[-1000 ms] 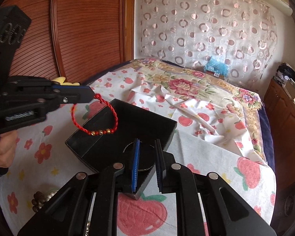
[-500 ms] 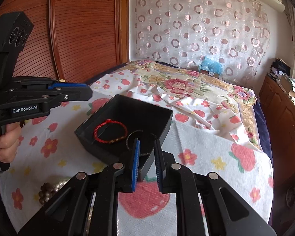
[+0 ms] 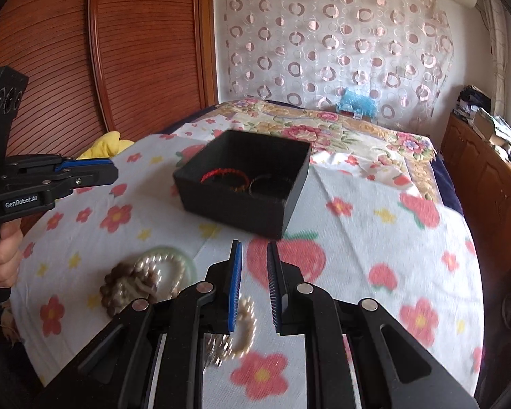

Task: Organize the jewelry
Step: 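Lower the red cord bracelet into the black box and open the left tool, then grasp the silver hair ornament in the pile with the right tool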

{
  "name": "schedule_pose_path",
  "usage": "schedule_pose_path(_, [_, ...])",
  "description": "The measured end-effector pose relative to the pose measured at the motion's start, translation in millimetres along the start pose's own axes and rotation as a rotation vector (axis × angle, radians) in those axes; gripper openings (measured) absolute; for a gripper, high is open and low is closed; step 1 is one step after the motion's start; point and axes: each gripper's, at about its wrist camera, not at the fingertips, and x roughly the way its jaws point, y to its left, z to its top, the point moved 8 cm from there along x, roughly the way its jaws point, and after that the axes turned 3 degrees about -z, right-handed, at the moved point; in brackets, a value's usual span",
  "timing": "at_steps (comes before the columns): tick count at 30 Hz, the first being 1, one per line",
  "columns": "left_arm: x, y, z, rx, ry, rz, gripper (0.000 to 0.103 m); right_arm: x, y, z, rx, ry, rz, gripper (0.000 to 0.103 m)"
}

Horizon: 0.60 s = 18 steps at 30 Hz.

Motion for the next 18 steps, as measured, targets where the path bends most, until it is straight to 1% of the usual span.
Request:
schedule_pose_path(7, [-15,-4,-29,-0.008,0.01,-0.005,0.014,-13,8,-30,0.02,0.01,-0.02,0.017])
schedule_pose_path(10, [-17,-7,-41,-0.008,0.026,-0.012,0.014,-15,11,-42,0.046,0.024,-0.011,0.027])
schedule_pose_path(16, [-16,-10,-60,-0.006,0.062,-0.022,0.015,-6,19,-55,0.058,0.068,0.012,0.027])
schedule_pose_path(18, [-15,-11,-64,0.004,0.069,-0.021,0.016,-3,23,-53,0.047,0.076,0.024,0.033])
